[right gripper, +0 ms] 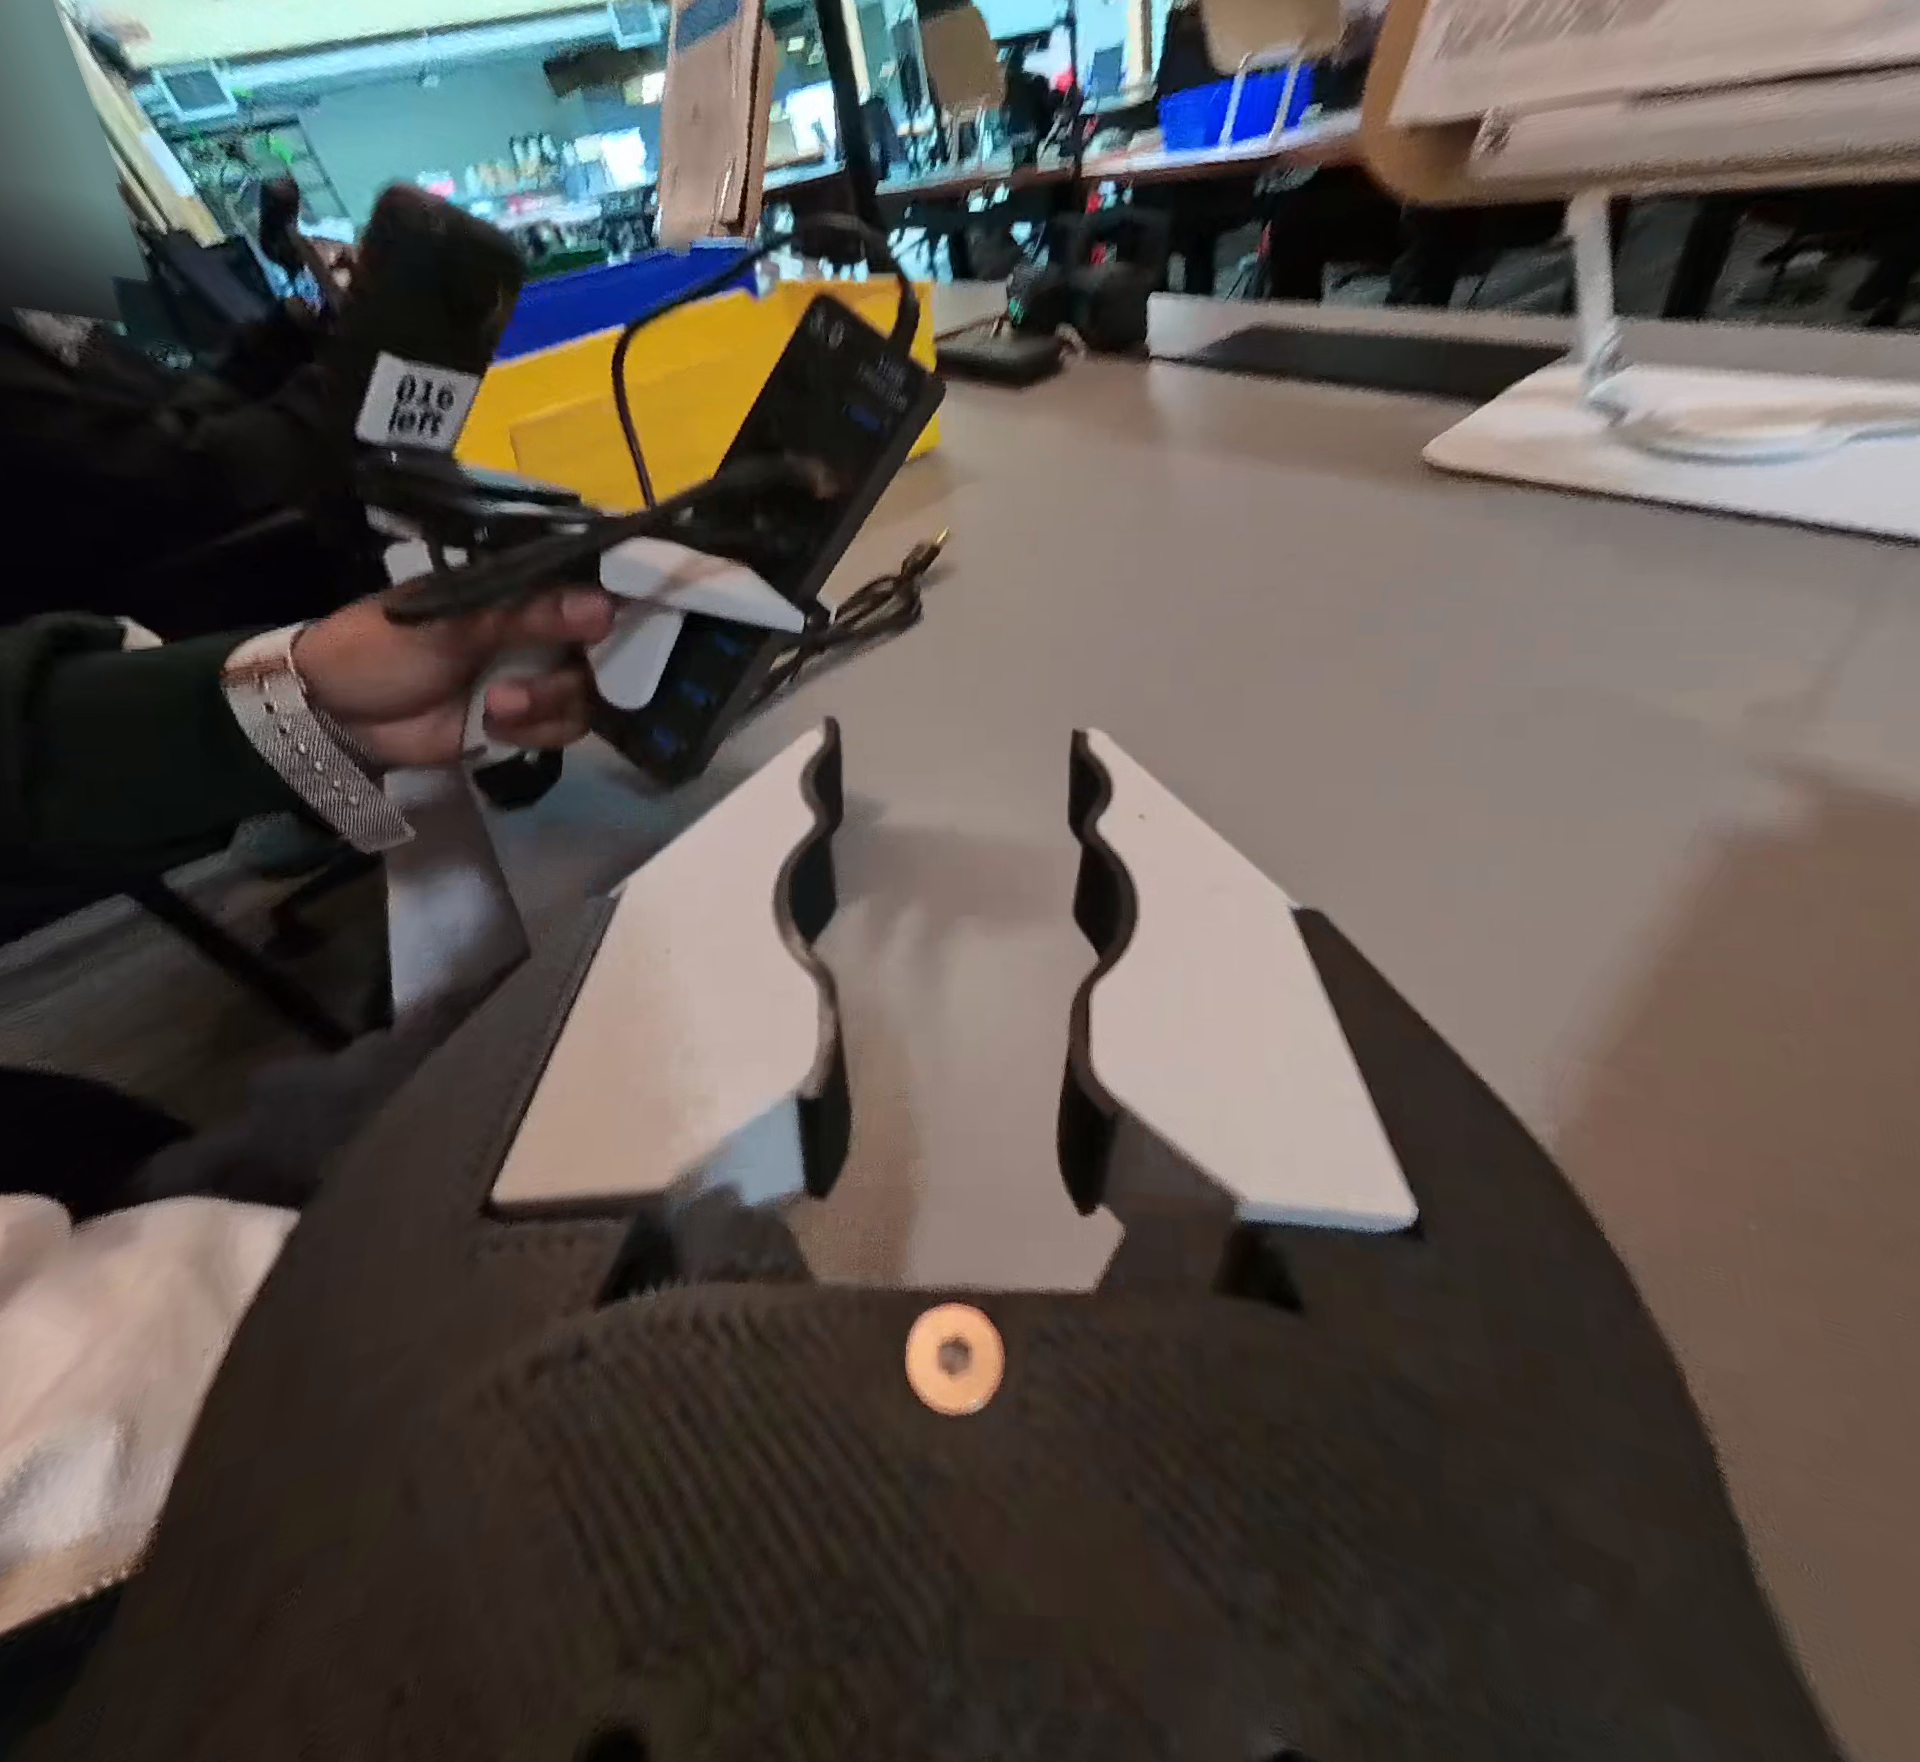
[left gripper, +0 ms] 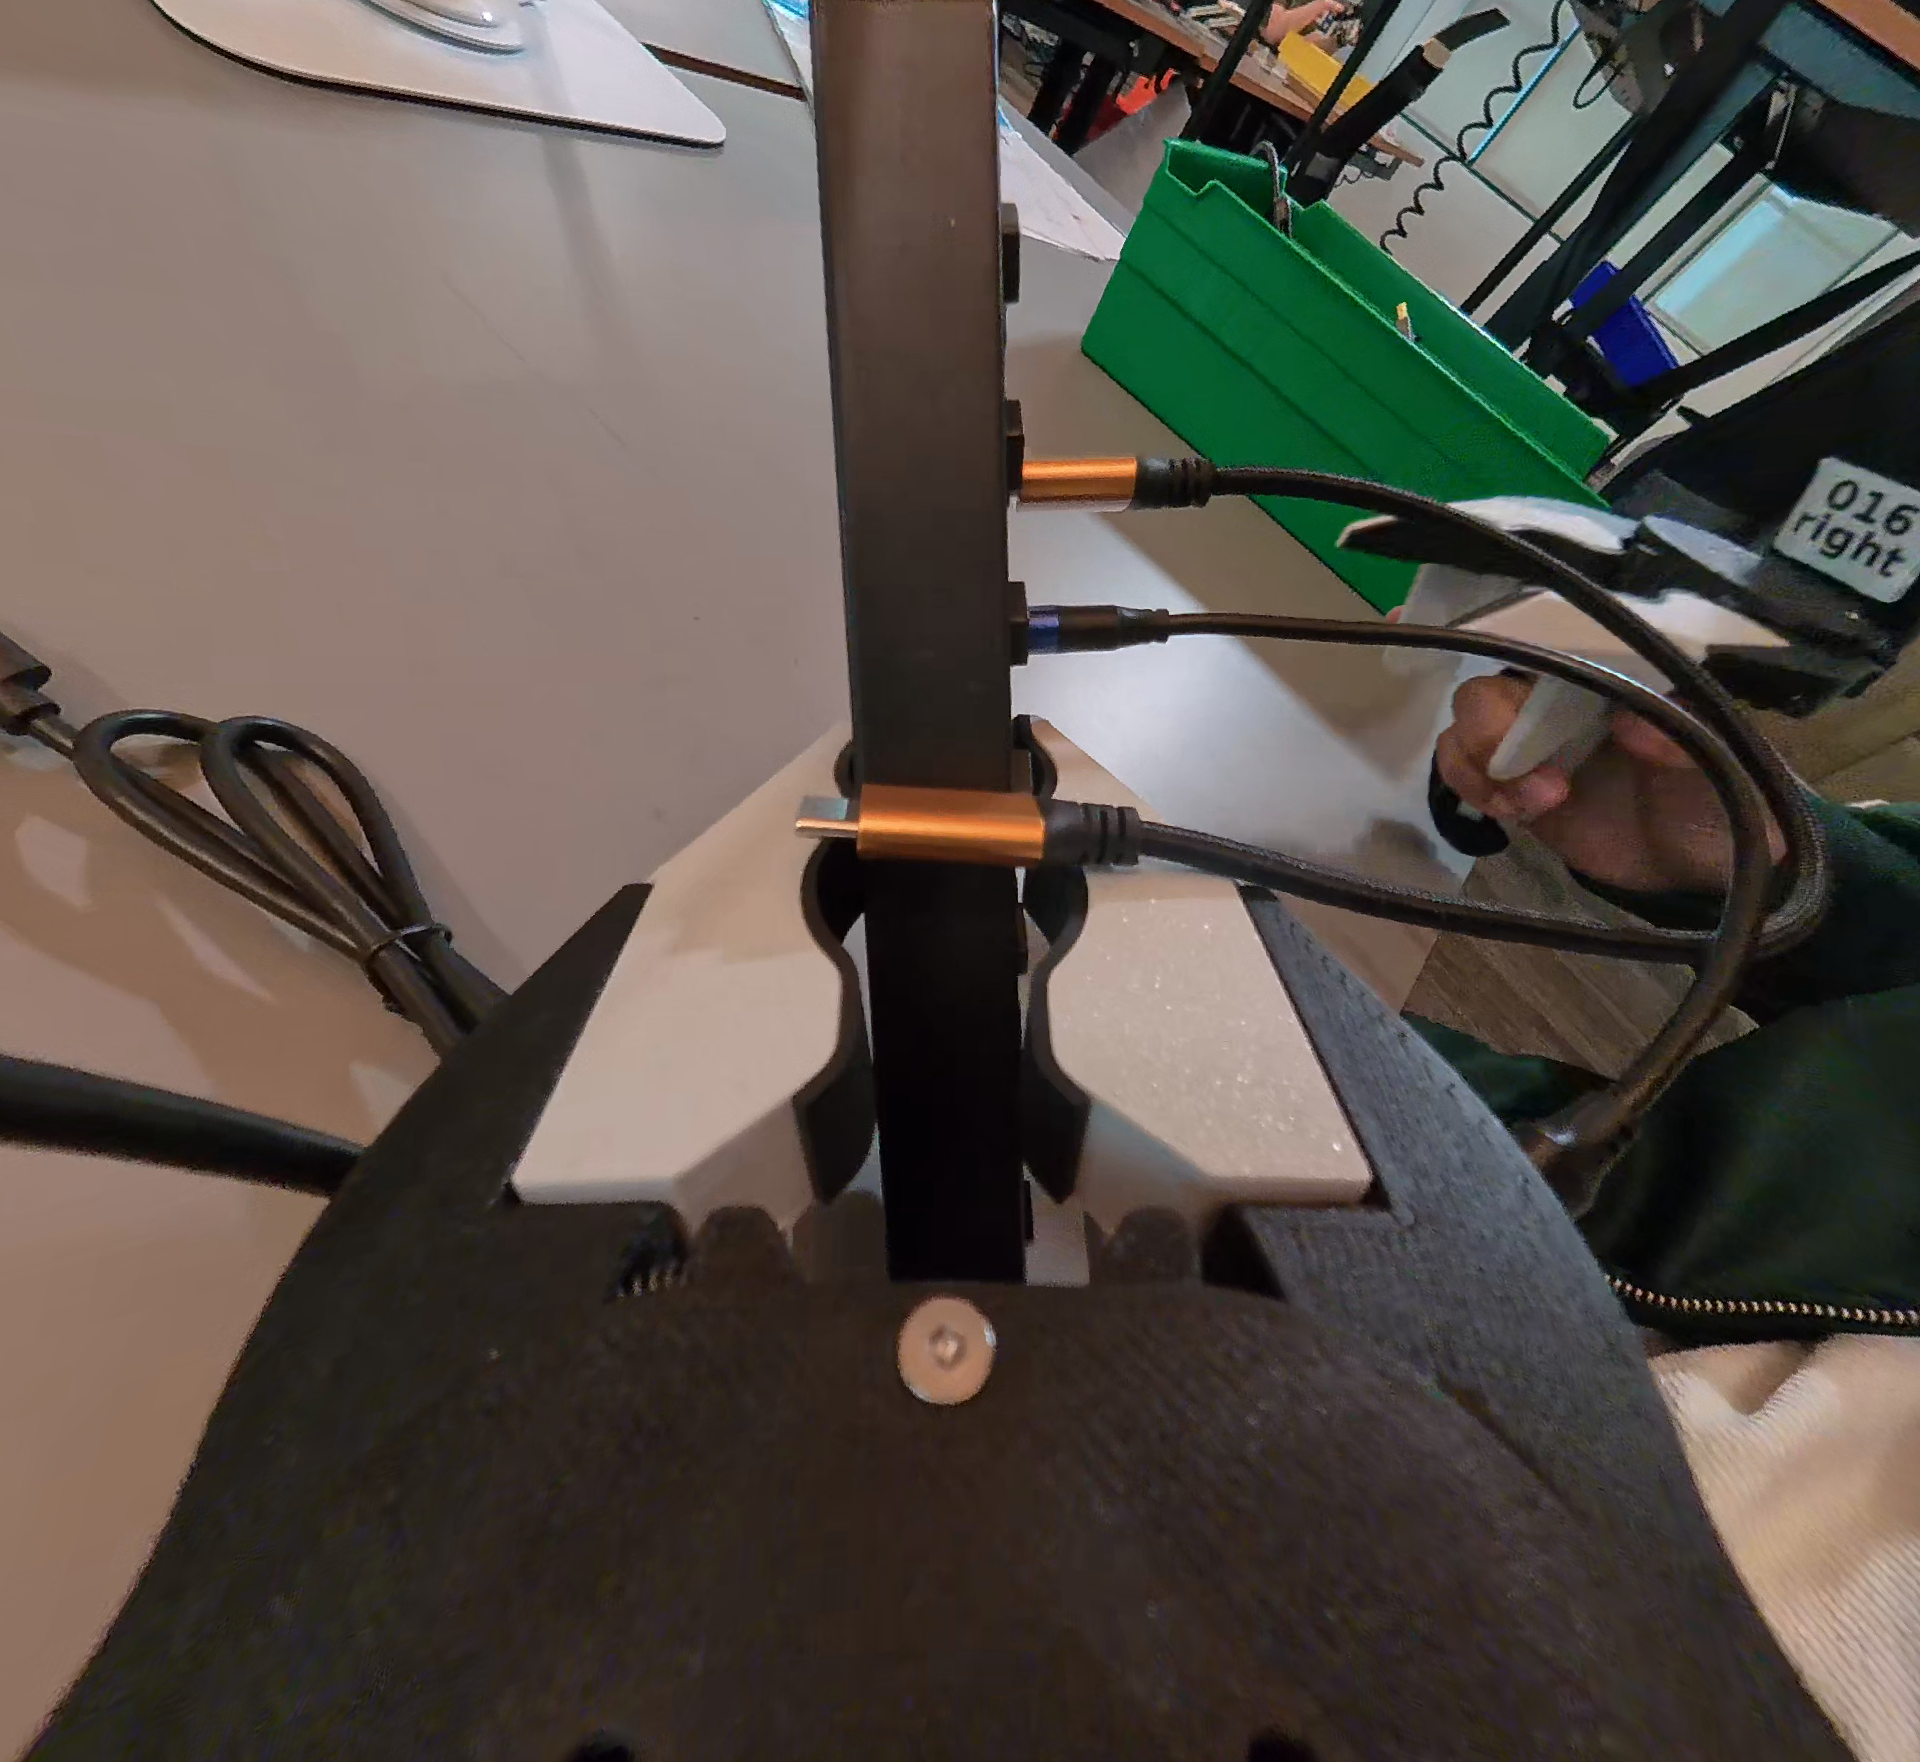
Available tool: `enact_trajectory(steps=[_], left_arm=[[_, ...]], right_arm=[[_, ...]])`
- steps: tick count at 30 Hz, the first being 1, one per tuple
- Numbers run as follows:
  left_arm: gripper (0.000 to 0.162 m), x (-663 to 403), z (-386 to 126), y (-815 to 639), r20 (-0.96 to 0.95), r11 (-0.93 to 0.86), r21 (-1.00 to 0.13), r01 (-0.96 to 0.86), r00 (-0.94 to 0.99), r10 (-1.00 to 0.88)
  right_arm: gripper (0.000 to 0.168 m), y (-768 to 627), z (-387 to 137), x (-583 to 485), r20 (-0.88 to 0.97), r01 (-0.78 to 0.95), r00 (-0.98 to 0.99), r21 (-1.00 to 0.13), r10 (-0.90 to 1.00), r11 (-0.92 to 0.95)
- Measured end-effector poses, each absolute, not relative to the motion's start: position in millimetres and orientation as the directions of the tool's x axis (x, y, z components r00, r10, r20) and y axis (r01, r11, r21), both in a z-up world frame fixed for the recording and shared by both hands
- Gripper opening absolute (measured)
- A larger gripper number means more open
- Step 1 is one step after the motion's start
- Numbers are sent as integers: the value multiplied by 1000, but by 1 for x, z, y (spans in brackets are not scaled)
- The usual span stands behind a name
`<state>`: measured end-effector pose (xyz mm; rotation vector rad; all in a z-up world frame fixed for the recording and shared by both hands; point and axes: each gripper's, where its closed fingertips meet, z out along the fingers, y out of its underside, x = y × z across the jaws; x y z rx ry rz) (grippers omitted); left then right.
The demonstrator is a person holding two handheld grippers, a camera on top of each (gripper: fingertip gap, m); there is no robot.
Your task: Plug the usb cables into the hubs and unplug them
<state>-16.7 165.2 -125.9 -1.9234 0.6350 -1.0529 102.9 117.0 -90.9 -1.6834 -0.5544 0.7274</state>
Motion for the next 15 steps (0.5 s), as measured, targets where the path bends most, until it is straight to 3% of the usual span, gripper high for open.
enact_trajectory(steps=[6, 15], left_arm=[[24, -10, -131, 159, 345, -469, -874, -123, 522, -780], [24, 13, -136, 138, 190, -347, -896, -277, 466, -864]], right_arm=[[42, 113, -106, 89, -165, 55, 640, -964, 750, -259], [41, 103, -114, 68, 29, 224, 616, -964, 788, -140]])
